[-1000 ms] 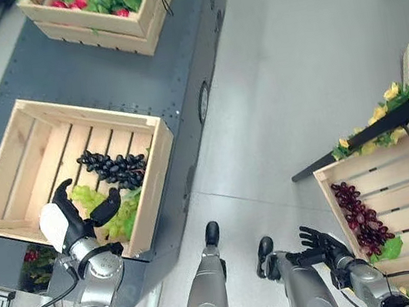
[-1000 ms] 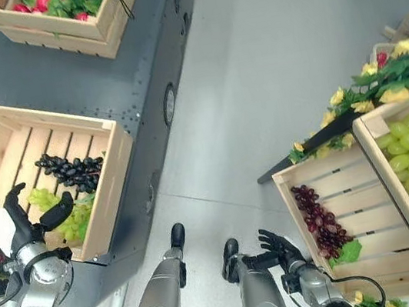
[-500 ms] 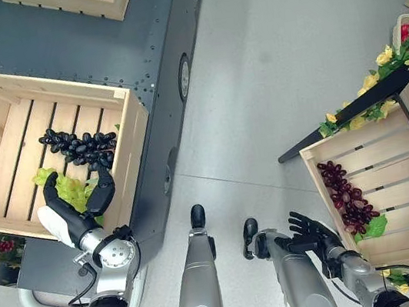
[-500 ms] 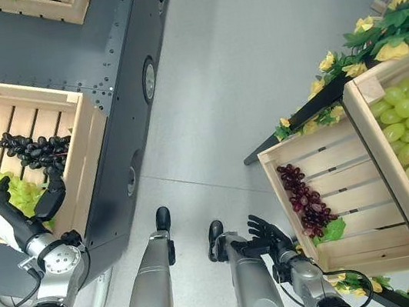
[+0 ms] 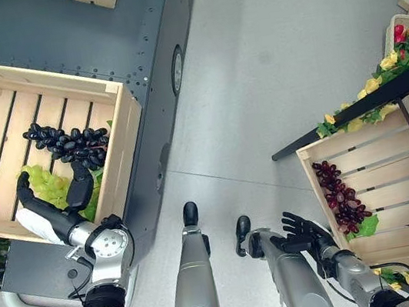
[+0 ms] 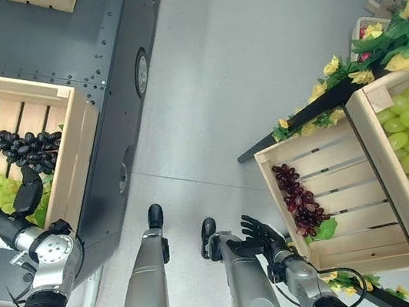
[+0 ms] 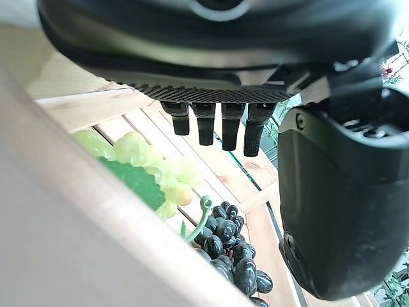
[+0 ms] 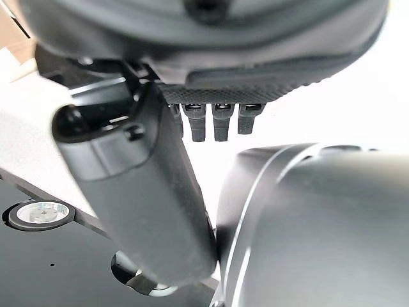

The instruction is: Pick up the fruits from the basket on one side to the basket on the other side

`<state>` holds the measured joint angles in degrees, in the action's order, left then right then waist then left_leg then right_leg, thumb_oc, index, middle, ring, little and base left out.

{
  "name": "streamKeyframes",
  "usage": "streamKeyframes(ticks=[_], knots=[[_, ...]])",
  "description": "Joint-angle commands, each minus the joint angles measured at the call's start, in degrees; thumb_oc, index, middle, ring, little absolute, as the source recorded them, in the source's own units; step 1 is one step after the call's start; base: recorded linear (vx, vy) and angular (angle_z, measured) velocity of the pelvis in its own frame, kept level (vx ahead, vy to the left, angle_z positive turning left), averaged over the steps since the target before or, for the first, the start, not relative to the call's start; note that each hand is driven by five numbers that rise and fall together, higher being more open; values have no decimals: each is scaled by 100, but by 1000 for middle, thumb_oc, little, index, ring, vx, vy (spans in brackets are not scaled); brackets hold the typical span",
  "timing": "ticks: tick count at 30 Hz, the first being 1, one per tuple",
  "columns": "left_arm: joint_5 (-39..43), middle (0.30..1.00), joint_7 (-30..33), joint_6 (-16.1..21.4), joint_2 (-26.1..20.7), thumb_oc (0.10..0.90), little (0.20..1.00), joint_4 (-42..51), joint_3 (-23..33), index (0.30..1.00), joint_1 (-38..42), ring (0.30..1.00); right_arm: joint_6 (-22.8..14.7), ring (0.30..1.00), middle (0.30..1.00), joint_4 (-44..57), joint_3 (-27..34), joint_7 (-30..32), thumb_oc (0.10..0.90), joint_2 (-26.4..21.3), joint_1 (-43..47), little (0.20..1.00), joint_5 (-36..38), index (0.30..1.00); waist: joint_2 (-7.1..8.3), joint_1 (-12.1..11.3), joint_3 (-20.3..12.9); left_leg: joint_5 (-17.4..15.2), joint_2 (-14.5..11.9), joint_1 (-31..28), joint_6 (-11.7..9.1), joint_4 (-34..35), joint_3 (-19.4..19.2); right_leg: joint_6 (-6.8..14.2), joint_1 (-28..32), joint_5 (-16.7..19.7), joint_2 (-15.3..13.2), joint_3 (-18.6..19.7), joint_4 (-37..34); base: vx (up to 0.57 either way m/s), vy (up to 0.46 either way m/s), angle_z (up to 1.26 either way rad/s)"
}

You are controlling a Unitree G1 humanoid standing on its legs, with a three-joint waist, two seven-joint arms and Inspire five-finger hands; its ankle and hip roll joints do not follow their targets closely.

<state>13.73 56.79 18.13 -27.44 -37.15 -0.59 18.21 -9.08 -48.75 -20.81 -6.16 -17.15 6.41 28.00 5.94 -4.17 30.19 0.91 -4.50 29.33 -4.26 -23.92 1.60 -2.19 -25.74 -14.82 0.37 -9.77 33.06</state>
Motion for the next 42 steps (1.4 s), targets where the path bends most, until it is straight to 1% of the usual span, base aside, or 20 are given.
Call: streamKeyframes(ticks=[1, 6, 9, 10, 11, 15, 18, 20, 23, 25, 29, 31, 32, 33, 37, 42], knots=[[-301, 900, 424, 566, -437, 800, 900, 543, 518, 900, -22, 900, 130, 900, 900, 100, -248, -113, 800, -31, -577, 900, 149, 900, 217, 39, -40, -293, 647, 350, 415, -313, -453, -59, 731, 592, 323, 3, -1199, 0, 0, 0], [-50, 900, 309, 573, -459, 800, 900, 561, 581, 900, -80, 900, 168, 900, 900, 121, -249, -60, 800, 15, -610, 900, 132, 900, 221, 14, -40, -362, 676, 245, 434, -213, -464, -24, 883, 658, 315, 10, -1398, 0, 0, 0], [205, 900, 35, 573, -481, 800, 900, 450, 619, 900, -85, 900, 163, 900, 900, 117, -250, -42, 800, 34, -634, 900, 108, 900, 242, 15, -40, -367, 687, 209, 437, -176, -487, 4, 997, 740, 307, 30, -1600, 9, 14, 0], [308, 900, -73, 484, -514, 800, 900, 400, 616, 900, -46, 900, 190, 900, 900, 142, -258, -16, 800, 43, -624, 900, 102, 900, 249, 17, -40, -373, 701, 185, 459, -138, -501, 13, 1024, 772, 309, 48, -1672, 20, 37, 0], [309, 900, -74, 484, -514, 800, 900, 399, 616, 900, -45, 900, 191, 900, 900, 142, -258, -16, 800, 43, -625, 900, 102, 900, 250, 17, -40, -372, 701, 185, 459, -137, -502, 13, 1025, 773, 309, 48, -1672, 12, 46, 0], [739, 900, -294, 344, -615, 800, 900, 214, 603, 900, 51, 900, 200, 900, 900, 152, -288, 24, 800, 51, -588, 900, 148, 900, 246, 36, -40, -391, 744, 186, 507, -87, -550, 56, 1000, 875, 284, 73, -1803, 7, 53, -1], [973, 900, -495, 144, -717, 800, 900, 2, 563, 900, 116, 900, 272, 900, 900, 198, -300, 51, 800, 45, -580, 900, 182, 900, 239, 70, -40, -368, 774, 175, 523, 3, -583, 117, 969, 1001, 236, 80, -1959, 11, 60, -1], [1090, 900, -551, 50, -761, 800, 900, -69, 559, 900, 142, 900, 270, 900, 900, 268, -304, 93, 800, 45, -585, 900, 224, 900, 252, 82, -40, -357, 779, 194, 544, 40, -613, 151, 932, 1076, 207, 79, -2041, -10, 49, 1], [1415, 900, -835, -124, -901, 800, 900, -398, 498, 900, 333, 900, 261, 900, 900, 323, -350, 137, 800, 36, -488, 900, 268, 900, 272, 133, -40, -373, 792, 239, 612, 102, -653, 203, 768, 1167, 172, 88, -2083, -32, 72, -1], [1567, 900, -996, -305, -1000, 800, 900, -576, 446, 900, 477, 900, 288, 900, 900, 343, -385, 182, 800, 21, -432, 900, 313, 900, 282, 167, -40, -381, 795, 249, 629, 133, -661, 247, 669, 1229, 140, 96, -2102, -18, 82, -6], [1565, 900, -1087, -534, -1129, 800, 900, -754, 371, 900, 647, 900, 290, 900, 900, 418, -413, 174, 800, 4, -400, 900, 326, 900, 333, 215, -40, -350, 791, 292, 656, 200, -656, 313, 525, 1339, 104, 134, -2137, -11, 44, -4], [1658, 900, -1175, -669, -1313, 800, 900, -1017, 353, 900, 916, 900, 301, 900, 900, 412, -470, 163, 800, -7, -323, 900, 400, 900, 365, 245, -40, -357, 778, 316, 692, 242, -671, 351, 379, 1376, 75, 143, -2104, -25, 44, 1], [1663, 900, -1179, -674, -1324, 800, 900, -1034, 349, 900, 934, 900, 297, 900, 900, 412, -473, 163, 800, -5, -320, 900, 402, 900, 367, 247, -40, -360, 777, 322, 691, 237, -670, 353, 369, 1378, 74, 143, -2101, -20, 32, 2], [1714, 900, -1181, -763, -1397, 800, 900, -1111, 322, 900, 1038, 900, 273, 900, 900, 428, -505, 174, 800, -4, -307, 900, 419, 900, 384, 262, -40, -375, 765, 357, 689, 215, -668, 370, 296, 1386, 65, 138, -2066, 0, 0, 0], [1761, 900, -1100, -883, -1452, 800, 900, -1302, 276, 900, 1210, 900, 309, 900, 900, 567, -578, 271, 800, 6, -284, 900, 436, 900, 427, 302, -40, -380, 764, 384, 707, 233, -655, 404, 160, 1423, 29, 142, -2015, -4, 8, 0], [1806, 900, -1167, -959, -1481, 800, 900, -1527, 227, 900, 1343, 900, 341, 900, 900, 568, -630, 304, 800, 1, -232, 900, 475, 900, 433, 312, -40, -352, 765, 389, 692, 285, -594, 417, 50, 1418, 11, 148, -1929, 0, 0, 0]])
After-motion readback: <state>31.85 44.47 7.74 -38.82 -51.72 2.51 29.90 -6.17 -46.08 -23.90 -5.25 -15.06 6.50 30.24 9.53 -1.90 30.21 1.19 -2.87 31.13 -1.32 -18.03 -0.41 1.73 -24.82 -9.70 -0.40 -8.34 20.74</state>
